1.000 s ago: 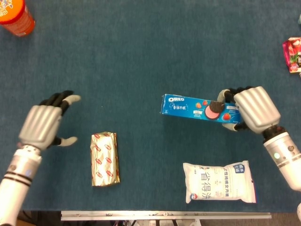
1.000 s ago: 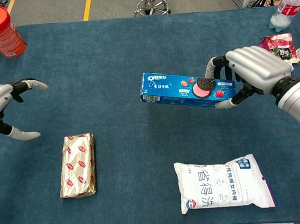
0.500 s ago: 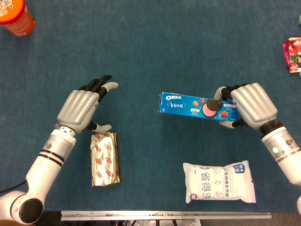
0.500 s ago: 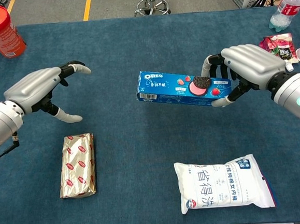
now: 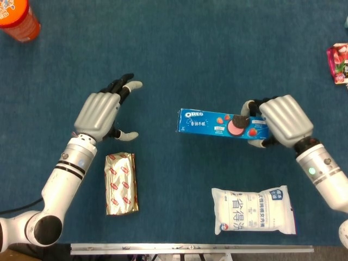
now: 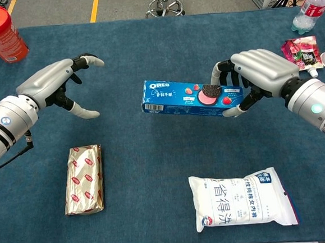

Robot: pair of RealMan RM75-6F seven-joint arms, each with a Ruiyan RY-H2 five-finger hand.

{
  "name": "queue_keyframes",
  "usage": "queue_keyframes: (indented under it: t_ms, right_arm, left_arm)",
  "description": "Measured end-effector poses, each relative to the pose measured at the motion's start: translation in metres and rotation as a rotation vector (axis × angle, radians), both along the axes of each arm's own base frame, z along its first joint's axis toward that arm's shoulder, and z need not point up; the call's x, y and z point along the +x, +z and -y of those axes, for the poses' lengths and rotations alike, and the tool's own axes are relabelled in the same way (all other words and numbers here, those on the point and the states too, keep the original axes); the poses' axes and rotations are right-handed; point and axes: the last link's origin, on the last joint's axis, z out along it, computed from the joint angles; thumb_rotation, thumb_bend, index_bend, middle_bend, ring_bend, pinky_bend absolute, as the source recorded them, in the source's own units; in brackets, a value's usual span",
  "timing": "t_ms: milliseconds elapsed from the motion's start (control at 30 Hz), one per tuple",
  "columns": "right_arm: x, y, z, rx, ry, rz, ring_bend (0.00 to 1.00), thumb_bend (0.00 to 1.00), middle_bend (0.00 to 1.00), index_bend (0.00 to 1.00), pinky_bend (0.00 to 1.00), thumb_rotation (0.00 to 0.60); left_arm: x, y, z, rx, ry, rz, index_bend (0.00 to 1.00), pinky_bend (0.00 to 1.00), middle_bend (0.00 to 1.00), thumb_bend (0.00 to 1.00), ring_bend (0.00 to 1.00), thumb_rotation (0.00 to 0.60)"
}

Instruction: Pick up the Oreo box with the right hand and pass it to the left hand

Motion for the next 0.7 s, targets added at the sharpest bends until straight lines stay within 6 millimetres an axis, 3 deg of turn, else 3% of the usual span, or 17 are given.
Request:
queue_keyframes:
  t_ms: [700]
  right_arm:
    - [0.012, -0.012, 0.012, 0.011, 0.013, 0.000, 0.62, 0.17, 0.62, 0.55, 0.55, 0.600]
  left_arm:
    - [0.028, -0.008, -0.004, -0.118, 0.068, 0.086, 0.11, 0.26, 0.02, 0.07, 0.10, 0.600]
